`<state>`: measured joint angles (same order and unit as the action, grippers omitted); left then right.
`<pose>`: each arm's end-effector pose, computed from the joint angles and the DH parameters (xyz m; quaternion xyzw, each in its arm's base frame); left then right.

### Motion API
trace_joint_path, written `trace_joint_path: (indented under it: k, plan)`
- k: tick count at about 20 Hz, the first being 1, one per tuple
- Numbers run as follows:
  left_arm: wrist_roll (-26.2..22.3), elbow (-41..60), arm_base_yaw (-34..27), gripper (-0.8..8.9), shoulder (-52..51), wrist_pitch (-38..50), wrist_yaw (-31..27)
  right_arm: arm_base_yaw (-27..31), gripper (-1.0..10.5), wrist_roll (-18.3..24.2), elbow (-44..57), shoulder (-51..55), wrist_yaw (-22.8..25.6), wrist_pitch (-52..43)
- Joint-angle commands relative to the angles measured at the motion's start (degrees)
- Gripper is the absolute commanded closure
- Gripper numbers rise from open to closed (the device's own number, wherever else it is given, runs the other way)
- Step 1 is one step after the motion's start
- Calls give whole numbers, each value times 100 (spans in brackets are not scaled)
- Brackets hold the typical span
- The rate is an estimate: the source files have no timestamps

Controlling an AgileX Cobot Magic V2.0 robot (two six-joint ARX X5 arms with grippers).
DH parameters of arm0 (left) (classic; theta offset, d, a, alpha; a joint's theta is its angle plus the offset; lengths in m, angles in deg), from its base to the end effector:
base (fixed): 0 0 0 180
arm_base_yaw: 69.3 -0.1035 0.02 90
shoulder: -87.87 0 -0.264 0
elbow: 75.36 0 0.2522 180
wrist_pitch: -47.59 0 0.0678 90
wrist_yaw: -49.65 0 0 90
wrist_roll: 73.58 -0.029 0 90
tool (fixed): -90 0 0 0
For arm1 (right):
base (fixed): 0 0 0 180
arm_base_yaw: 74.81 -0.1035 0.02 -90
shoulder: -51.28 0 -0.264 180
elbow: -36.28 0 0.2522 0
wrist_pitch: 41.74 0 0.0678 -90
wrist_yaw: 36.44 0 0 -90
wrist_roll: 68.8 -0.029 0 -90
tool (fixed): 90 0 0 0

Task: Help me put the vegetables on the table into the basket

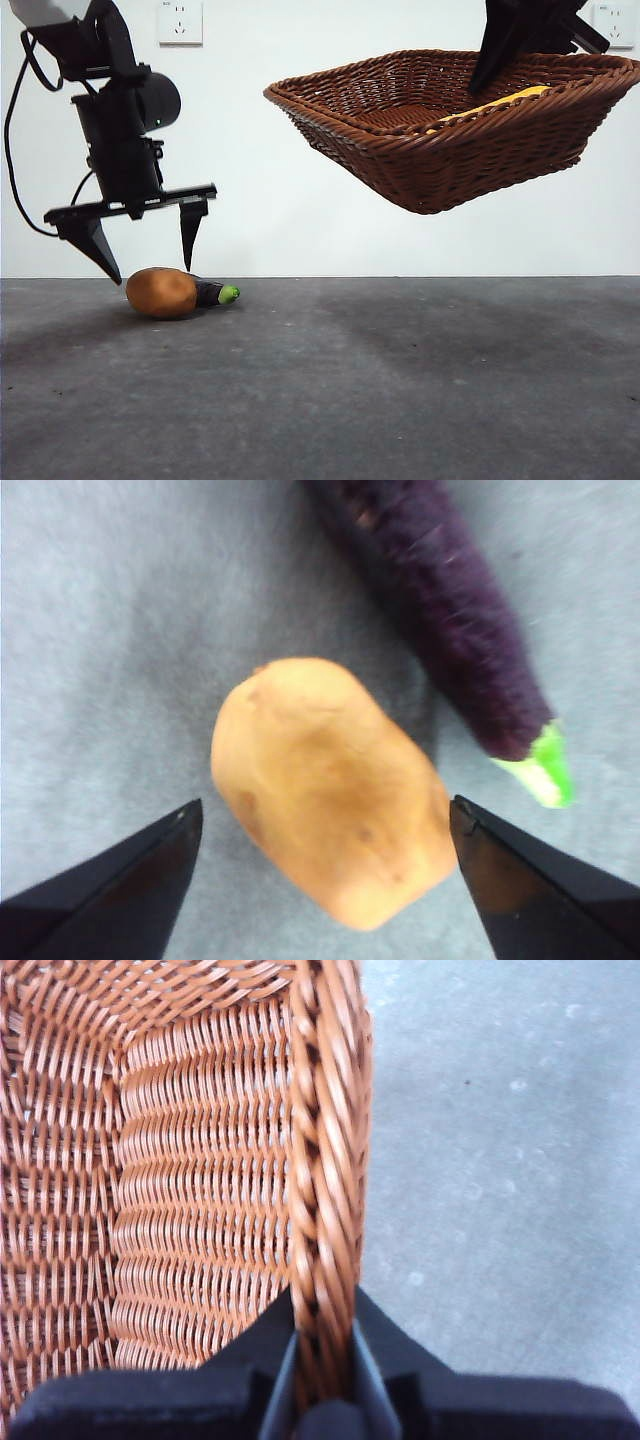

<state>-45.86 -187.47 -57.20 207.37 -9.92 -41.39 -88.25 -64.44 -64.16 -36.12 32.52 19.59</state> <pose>0.4315 -0.0920 0.2132 -0.1416 0.5370 0.0487 0.8302 0.3057 0.0838 0.3533 -0.0061 0.3976 0.2858 0.8719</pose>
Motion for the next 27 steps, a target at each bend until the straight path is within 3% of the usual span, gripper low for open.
trace_joint_path:
  k: [1,4,12,13,16,17,22,25,27]
  plan:
    - [103,28,-13,397,195,170,-2,-4,958,44,-28,31,-70,-79]
    - [127,28,-13,397,232,350,-2,-7,959,55,-28,31,-291,-90]
    - [114,28,-66,403,435,420,-7,-7,959,87,-28,31,-295,-127]
    - [94,28,-66,433,435,455,0,-7,959,87,-28,31,-271,-127]
    - [-151,28,-66,830,435,385,0,-7,959,87,-28,31,-256,-129]
    - [-170,28,-66,822,435,365,13,-7,959,85,-28,28,-256,-129]
    - [-1204,28,-107,822,103,-170,39,-4,959,44,-28,-17,-57,-118]
    - [-1696,28,-144,822,-732,-127,120,-4,959,-26,-28,-256,-61,-55]
    - [-2400,28,-142,822,-1440,-186,221,-4,959,-28,-28,-581,-66,31]
